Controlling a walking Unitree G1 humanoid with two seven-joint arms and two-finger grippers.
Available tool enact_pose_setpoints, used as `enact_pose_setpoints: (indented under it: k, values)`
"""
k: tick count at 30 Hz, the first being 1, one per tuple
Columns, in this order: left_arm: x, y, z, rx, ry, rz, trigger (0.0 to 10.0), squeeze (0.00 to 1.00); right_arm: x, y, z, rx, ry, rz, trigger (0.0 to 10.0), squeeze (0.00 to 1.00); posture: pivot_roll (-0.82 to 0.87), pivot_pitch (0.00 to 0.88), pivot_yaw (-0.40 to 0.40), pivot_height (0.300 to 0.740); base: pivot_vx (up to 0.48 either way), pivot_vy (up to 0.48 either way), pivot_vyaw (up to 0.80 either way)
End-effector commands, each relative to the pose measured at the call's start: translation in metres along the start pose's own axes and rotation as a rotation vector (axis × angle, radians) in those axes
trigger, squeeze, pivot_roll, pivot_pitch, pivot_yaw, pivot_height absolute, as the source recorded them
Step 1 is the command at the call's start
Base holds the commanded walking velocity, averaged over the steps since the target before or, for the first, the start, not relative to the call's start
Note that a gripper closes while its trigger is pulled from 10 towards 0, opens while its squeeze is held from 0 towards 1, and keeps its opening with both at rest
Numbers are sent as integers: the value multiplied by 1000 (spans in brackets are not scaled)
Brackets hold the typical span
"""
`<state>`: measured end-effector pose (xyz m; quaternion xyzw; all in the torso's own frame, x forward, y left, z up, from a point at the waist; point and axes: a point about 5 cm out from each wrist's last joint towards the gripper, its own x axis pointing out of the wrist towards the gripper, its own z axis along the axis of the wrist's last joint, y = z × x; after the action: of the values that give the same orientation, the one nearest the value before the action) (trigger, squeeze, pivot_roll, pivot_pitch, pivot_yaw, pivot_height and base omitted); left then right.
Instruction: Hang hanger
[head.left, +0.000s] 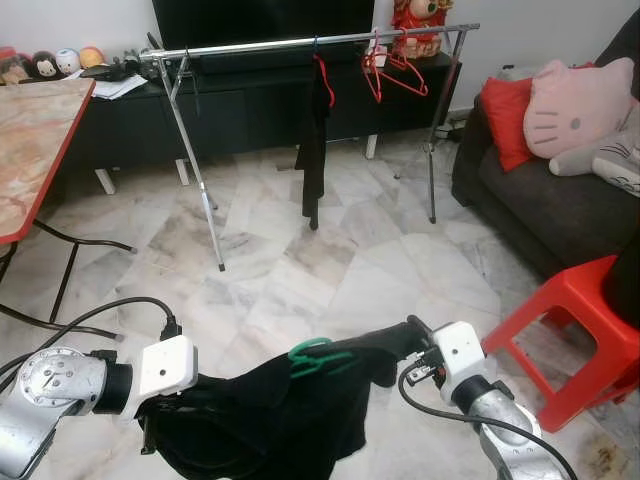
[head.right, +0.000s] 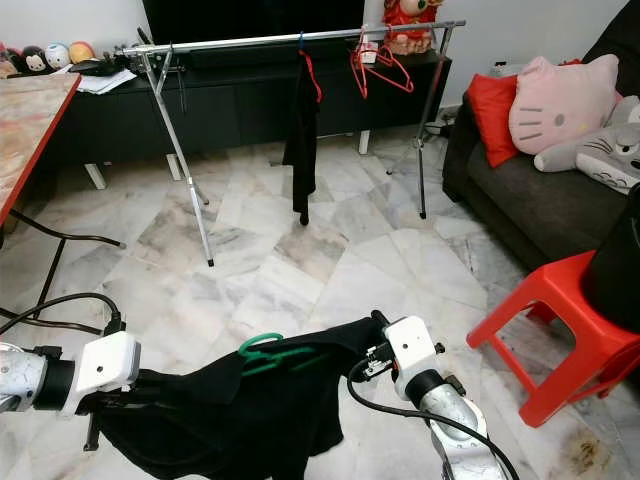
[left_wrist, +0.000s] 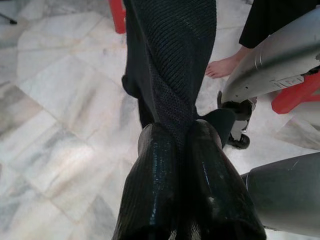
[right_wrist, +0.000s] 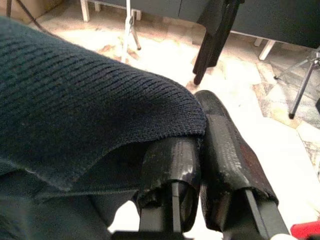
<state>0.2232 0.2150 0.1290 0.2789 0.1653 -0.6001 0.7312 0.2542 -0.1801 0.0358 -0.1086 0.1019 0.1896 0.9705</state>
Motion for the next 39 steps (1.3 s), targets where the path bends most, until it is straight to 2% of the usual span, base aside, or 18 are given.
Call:
enact_pose_setpoints:
  k: [1,4,7,9,11,12,13,14,16,18,20,21,22,23,26,32,39]
  values:
    - [-14,8,10,13,-75,21,10000,0,0,-9,0,-7,11,-22,0,0,-19,0,-36,740,0,0,0]
    - [-20,6,10,21,-60,-30,10000,0,0,-9,0,-7,12,-20,0,0,-23,0,-40,740,0,0,0]
    - [-23,-1,6,68,75,-131,10000,0,0,-9,-1,-13,18,-12,0,0,-12,0,-40,740,0,0,0]
    - [-19,-2,0,131,165,-139,10000,0,1,-8,-1,-13,20,-10,0,0,-12,0,-40,740,0,0,0]
    - [-10,5,-6,177,209,-63,10000,0,2,-7,0,-12,17,-8,0,0,-16,0,-37,740,0,0,0]
    - [-1,19,-13,205,278,77,10000,0,3,-5,1,-14,16,-6,0,0,-16,0,-38,740,0,0,0]
    - [-1,19,-13,205,278,77,10000,0,3,-5,1,-14,16,-6,0,0,-16,0,-38,740,0,0,0]
    - [5,28,-17,239,316,171,10000,0,4,-4,1,-16,16,-2,0,0,-20,0,-39,740,0,0,0]
    - [6,29,-17,250,316,179,10000,0,3,-4,0,-18,19,0,0,0,-20,0,-39,740,0,0,0]
    - [7,28,-16,257,306,178,10000,0,3,-5,0,-24,24,2,0,0,-20,0,-39,740,0,0,0]
    - [5,19,-2,217,148,97,10000,0,0,-10,-5,-49,57,-7,0,0,-23,0,-37,740,0,0,0]
    - [3,15,0,197,127,51,10000,0,0,-10,-6,-49,60,-8,0,0,-23,0,-37,740,0,0,0]
    - [3,15,0,197,127,51,10000,0,0,-10,-6,-49,60,-8,0,0,-23,0,-37,740,0,0,0]
    - [-2,2,3,159,91,-66,10000,0,1,-9,-6,-48,59,-6,0,0,-19,0,-36,740,0,0,0]
    - [-4,-8,8,123,38,-150,10000,0,2,-8,-5,-45,60,-4,0,0,-19,0,-36,740,0,0,0]
    - [-3,-14,21,70,-97,-186,10000,0,2,-5,-7,-44,70,7,0,0,-15,0,-39,740,0,0,0]
    - [-18,-12,31,70,-174,-205,10000,0,-2,-9,-13,-46,99,9,0,0,-16,0,-44,740,0,0,0]
